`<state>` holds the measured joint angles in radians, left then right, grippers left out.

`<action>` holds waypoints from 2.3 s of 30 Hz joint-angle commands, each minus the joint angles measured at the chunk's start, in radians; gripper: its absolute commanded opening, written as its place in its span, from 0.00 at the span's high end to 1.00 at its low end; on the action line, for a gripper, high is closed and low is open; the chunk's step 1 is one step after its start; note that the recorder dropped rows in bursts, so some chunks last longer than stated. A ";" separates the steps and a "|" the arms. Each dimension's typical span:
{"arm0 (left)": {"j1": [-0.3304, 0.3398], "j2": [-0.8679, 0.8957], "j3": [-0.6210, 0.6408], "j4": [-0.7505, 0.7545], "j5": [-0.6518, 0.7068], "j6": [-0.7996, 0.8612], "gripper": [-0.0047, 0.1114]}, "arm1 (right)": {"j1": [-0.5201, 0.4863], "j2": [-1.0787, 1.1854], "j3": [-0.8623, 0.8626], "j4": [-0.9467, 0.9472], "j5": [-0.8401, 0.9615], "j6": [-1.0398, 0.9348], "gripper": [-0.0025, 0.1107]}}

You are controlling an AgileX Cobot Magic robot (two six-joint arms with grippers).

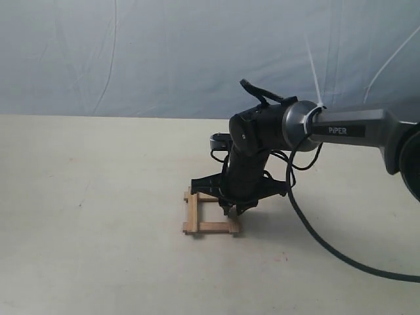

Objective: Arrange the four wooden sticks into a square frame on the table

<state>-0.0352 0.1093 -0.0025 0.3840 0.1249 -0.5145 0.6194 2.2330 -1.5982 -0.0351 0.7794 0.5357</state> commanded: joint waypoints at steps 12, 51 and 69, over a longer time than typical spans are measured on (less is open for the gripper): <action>0.003 -0.004 0.003 0.002 -0.004 0.000 0.96 | -0.083 -0.191 0.025 -0.075 0.090 -0.045 0.98; 0.003 -0.004 0.003 0.002 -0.004 0.002 0.96 | -0.658 -2.051 1.598 0.072 -0.856 -0.494 0.99; 0.003 -0.004 0.003 0.002 -0.004 0.000 0.96 | -0.617 -2.199 1.598 0.089 -0.743 -0.488 0.99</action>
<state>-0.0352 0.1093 -0.0025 0.3840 0.1249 -0.5145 0.0000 0.0421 -0.0048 0.0503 0.0411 0.0467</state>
